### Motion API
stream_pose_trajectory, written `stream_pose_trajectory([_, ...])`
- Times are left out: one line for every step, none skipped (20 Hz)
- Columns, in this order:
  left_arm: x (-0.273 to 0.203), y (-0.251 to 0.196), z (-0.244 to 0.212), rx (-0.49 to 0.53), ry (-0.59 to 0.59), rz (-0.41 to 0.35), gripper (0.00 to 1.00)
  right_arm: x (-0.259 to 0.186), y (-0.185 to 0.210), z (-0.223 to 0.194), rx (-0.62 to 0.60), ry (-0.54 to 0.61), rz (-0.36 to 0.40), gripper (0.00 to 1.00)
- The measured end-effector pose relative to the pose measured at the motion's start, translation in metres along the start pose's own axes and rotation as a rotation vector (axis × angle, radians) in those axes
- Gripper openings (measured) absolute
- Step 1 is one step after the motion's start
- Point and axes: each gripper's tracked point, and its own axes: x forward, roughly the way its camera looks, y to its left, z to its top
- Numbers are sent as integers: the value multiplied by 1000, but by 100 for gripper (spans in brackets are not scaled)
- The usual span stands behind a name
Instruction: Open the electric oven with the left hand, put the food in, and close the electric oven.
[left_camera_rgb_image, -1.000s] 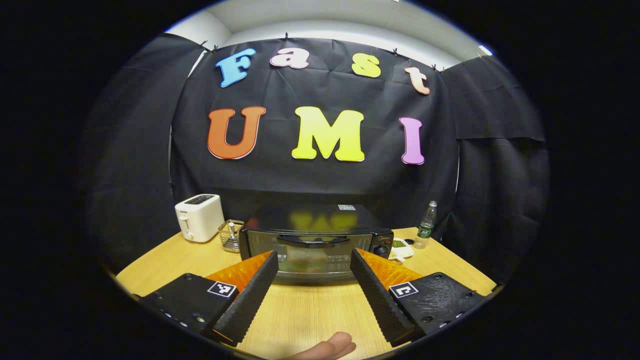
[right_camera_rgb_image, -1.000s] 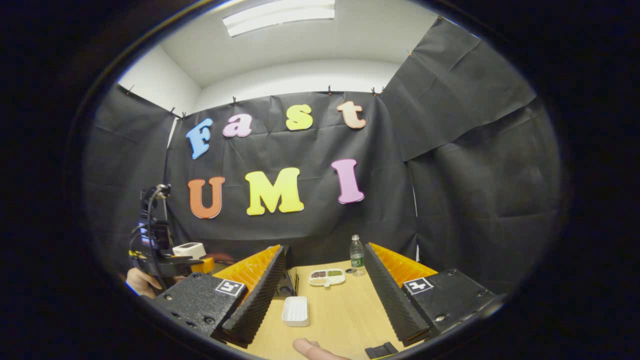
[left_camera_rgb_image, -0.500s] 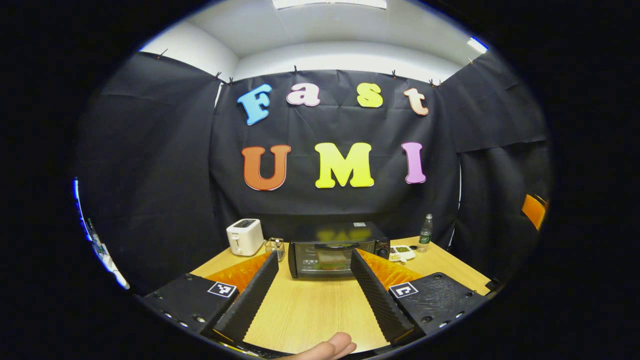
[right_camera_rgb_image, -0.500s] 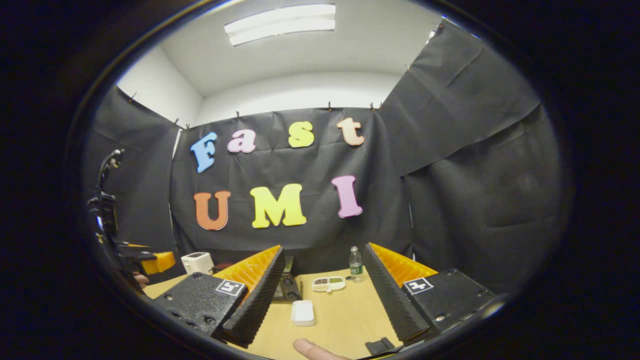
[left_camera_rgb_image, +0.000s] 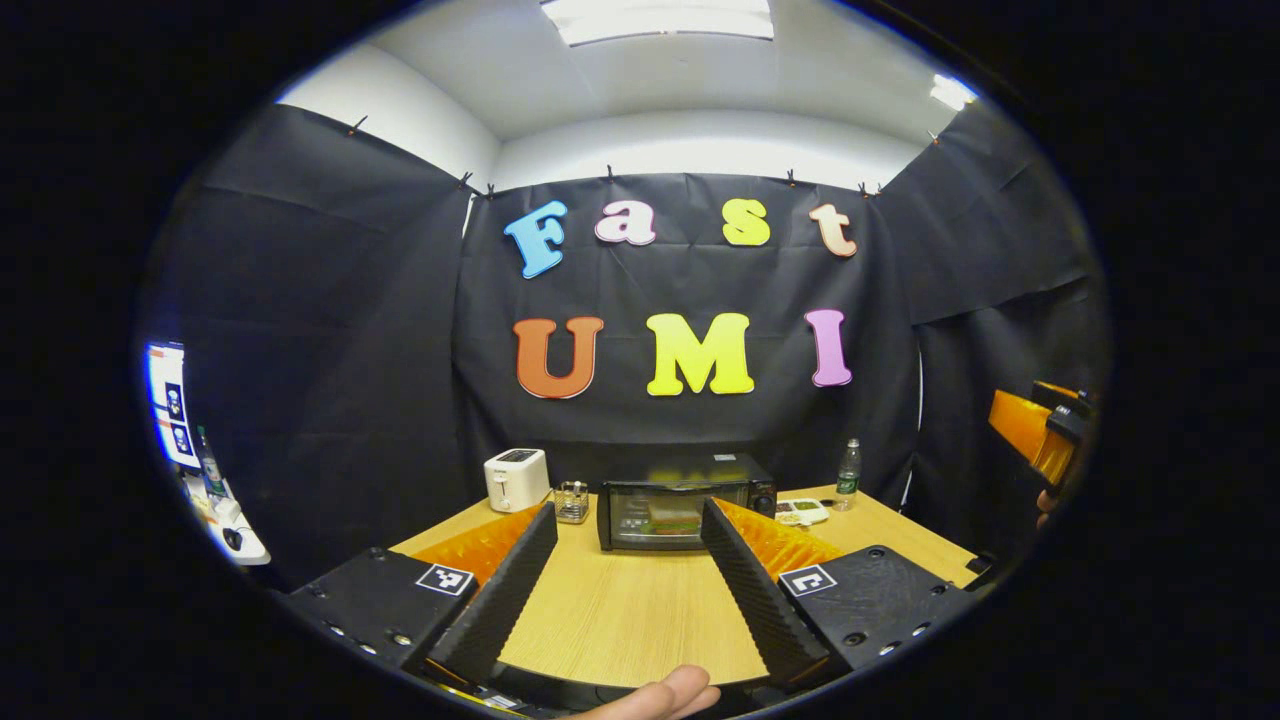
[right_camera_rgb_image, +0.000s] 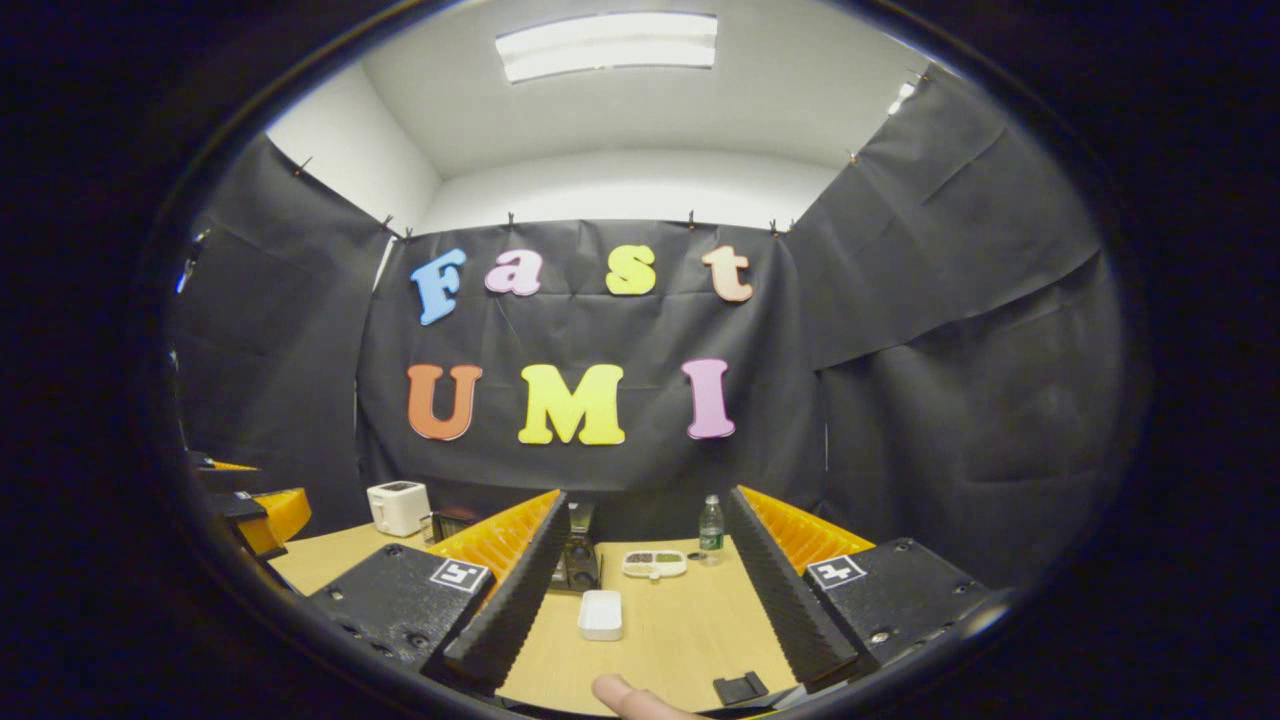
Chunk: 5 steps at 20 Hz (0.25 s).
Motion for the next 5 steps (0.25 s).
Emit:
stream_pose_trajectory([1,-5,3,-9,-7,-17,95,1,1,-3,3,5,3,100])
stream_pose_trajectory([3,-5,3,-8,-11,-24,95,3,0,-4,7,9,6,95])
stream_pose_trajectory([3,-4,2,-3,-13,-29,95,3,1,-5,11,13,6,95])
stream_pose_trajectory([3,-6,2,3,-13,-35,95,4,-2,-6,12,15,-1,95])
stream_pose_trajectory([3,-7,1,7,-12,-40,95,5,-4,-7,10,19,-7,100])
